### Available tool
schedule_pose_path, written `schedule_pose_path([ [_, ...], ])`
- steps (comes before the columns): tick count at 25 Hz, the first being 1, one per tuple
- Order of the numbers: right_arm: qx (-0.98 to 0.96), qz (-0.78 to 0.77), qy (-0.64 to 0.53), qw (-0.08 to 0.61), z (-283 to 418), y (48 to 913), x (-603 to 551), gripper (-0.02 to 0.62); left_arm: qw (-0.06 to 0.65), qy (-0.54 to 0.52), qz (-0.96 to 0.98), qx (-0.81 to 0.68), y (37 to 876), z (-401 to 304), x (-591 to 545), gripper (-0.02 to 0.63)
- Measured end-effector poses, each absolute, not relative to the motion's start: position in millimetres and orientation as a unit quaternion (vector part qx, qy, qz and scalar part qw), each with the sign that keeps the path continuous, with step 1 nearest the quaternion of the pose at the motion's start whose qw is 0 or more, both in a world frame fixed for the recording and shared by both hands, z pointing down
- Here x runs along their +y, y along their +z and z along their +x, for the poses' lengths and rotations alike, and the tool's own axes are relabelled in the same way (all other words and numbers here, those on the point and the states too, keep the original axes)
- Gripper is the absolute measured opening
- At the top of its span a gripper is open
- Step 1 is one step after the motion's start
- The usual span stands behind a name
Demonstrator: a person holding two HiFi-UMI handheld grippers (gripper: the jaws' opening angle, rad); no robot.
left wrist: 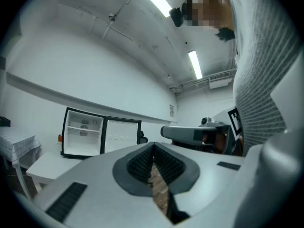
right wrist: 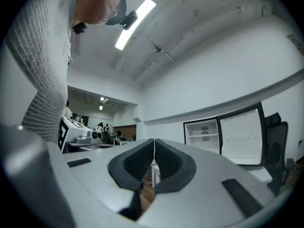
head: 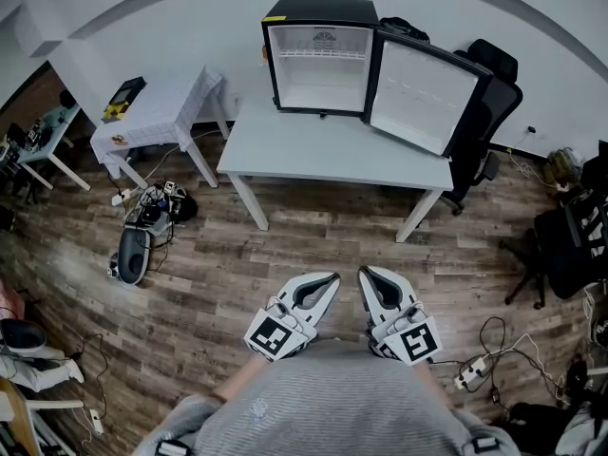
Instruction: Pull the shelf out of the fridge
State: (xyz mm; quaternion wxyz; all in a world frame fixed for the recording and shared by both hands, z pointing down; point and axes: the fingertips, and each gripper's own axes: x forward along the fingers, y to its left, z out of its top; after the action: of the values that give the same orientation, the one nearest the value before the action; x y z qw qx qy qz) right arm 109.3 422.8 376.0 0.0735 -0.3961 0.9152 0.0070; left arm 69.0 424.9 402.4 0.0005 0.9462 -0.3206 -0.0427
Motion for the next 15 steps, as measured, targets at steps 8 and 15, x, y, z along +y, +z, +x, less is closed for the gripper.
schedule_pose_path([
  [8, 0.914, -0.4, 0.004, 0.073, 118, 375, 410, 0.014, 0.001, -0.035, 0.946, -0.323, 401, 76, 413, 0.011],
  [15, 0.914, -0.4, -0.005, 0.067, 130, 381, 401, 0.014, -0.009, -0.018, 0.946, -0.324, 405, 88, 407, 0.011],
])
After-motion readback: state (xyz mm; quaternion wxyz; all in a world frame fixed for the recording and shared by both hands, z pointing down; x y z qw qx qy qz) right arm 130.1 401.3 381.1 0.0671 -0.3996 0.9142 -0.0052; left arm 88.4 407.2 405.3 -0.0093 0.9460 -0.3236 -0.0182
